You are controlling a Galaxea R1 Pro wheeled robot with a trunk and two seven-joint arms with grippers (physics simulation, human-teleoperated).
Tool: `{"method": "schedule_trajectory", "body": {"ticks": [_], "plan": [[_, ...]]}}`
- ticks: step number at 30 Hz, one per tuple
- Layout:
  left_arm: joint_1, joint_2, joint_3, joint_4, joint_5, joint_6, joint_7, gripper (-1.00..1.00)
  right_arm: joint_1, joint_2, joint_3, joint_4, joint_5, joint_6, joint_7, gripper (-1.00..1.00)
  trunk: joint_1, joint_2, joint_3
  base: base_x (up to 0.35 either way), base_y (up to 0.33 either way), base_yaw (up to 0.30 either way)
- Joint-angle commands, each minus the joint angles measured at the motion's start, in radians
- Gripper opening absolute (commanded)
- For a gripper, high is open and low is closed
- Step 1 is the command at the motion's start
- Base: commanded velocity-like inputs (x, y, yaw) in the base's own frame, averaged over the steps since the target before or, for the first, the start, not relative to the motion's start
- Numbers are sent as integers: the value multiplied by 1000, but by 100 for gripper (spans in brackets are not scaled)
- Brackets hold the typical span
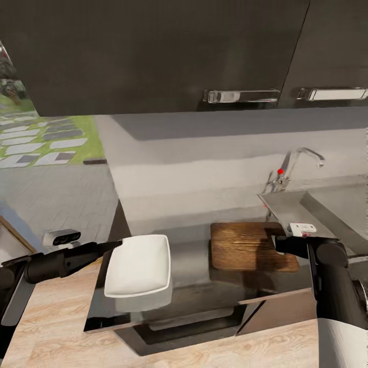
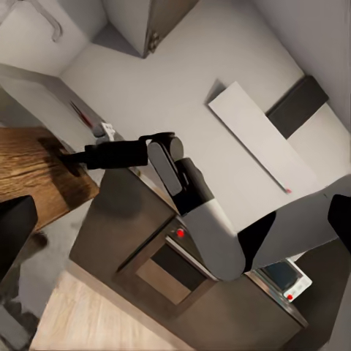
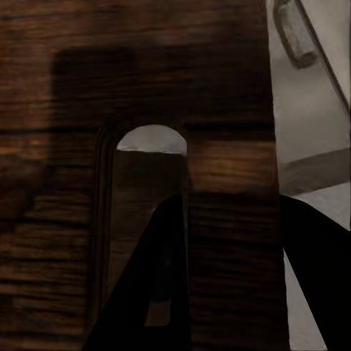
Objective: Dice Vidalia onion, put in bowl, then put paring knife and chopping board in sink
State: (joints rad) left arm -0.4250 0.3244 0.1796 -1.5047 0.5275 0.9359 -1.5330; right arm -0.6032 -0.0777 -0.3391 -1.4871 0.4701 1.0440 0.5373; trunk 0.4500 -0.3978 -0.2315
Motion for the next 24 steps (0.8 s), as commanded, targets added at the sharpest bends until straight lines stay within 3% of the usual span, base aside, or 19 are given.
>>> {"method": "schedule_trajectory", "body": {"ticks": [1,5,12,24], "plan": [[-1,0,0,0,0,11,-3,100,-1,1,3,0,7,3,10,-100,0,-2,0,-339,56,0],[-1,0,0,0,1,11,-5,100,-1,4,8,6,7,3,10,-100,0,-2,6,-271,129,0],[-1,-1,0,1,3,11,-6,100,-1,7,9,10,7,3,10,-100,0,-2,12,-36,22,0],[-1,-1,0,2,6,11,-5,100,-1,9,9,10,6,3,10,-100,0,-2,10,151,0,104]]}}
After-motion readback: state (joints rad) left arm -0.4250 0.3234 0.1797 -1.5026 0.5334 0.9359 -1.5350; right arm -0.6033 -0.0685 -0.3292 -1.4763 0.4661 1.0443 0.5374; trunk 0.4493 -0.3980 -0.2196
